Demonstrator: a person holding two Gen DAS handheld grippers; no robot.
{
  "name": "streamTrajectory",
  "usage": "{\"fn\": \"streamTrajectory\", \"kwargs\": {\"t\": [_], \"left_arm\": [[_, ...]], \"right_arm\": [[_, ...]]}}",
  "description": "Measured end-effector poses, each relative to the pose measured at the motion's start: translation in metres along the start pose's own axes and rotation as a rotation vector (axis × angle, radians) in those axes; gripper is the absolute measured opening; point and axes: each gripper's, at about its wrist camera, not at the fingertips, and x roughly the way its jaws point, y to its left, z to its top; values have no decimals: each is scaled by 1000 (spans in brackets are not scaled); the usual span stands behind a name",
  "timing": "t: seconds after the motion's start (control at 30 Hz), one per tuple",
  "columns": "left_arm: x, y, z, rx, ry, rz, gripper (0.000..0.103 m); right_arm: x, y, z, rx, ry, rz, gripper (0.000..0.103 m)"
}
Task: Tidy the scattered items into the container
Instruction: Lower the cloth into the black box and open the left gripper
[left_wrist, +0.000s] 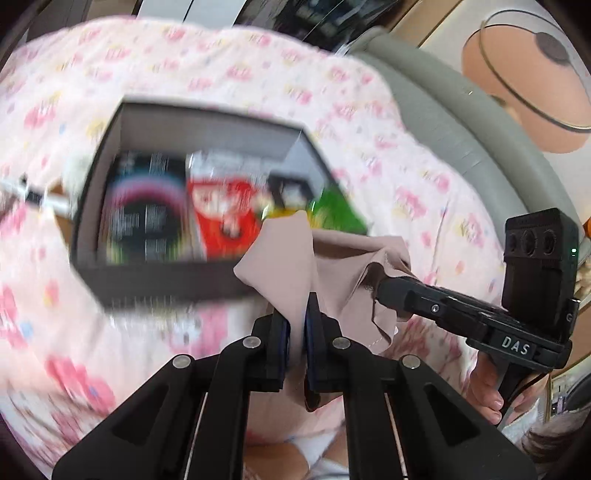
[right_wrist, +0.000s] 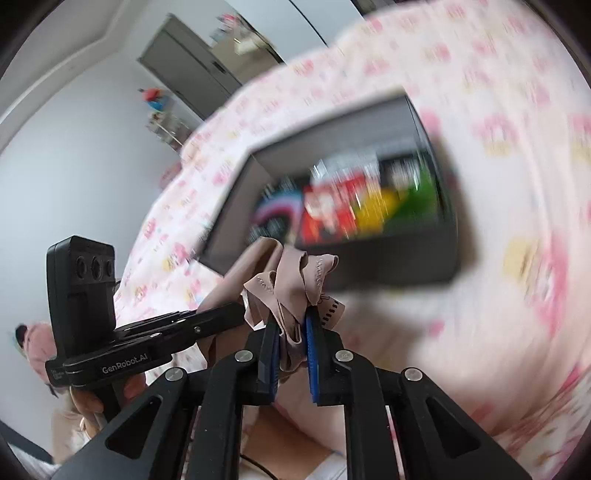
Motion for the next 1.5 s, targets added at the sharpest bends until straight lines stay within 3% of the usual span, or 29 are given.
{"fn": "streamTrajectory", "kwargs": {"t": [0.13, 0.3, 0.43, 0.47, 0.5, 0.57, 0.67, 0.8, 0.87, 1.03, 1.13, 1.27, 1.4, 1.5], "left_arm": [[-4, 7, 27, -1, -43, 59, 6], [43, 42, 62, -90, -28, 142, 6], [61, 72, 90, -137, -11, 144, 8], [68, 81, 99, -141, 5, 168, 16], [69, 87, 101, -145, 23, 201, 33], [79, 101, 106, -160, 47, 256, 42], [79, 114, 102, -168, 30, 230, 42], [74, 120, 92, -163, 25, 181, 41], [71, 116, 87, -147, 36, 151, 41], [73, 96, 76, -108, 112, 74, 40], [88, 84, 72, -69, 167, 97, 35], [111, 86, 64, -68, 247, 165, 26], [128, 90, 72, -47, 266, 261, 25], [132, 99, 92, -87, 231, 334, 25]], "right_arm": [[8, 12, 37, -86, -33, -36, 10], [63, 15, 74, -95, 48, -104, 11], [88, 21, 101, -93, 34, -108, 11], [96, 24, 111, -103, 29, -127, 11], [104, 24, 115, -115, 36, -143, 12], [128, 18, 122, -121, 109, -222, 14], [147, 5, 122, -89, 168, -245, 14], [143, -3, 119, -95, 159, -290, 14], [139, -6, 114, -71, 167, -262, 14], [155, -8, 89, -30, 313, -178, 14], [168, -7, 86, -82, 344, -245, 14], [179, -10, 90, -80, 365, -242, 14], [185, -15, 97, -73, 351, -260, 14], [192, -18, 109, -45, 342, -251, 14]]}}
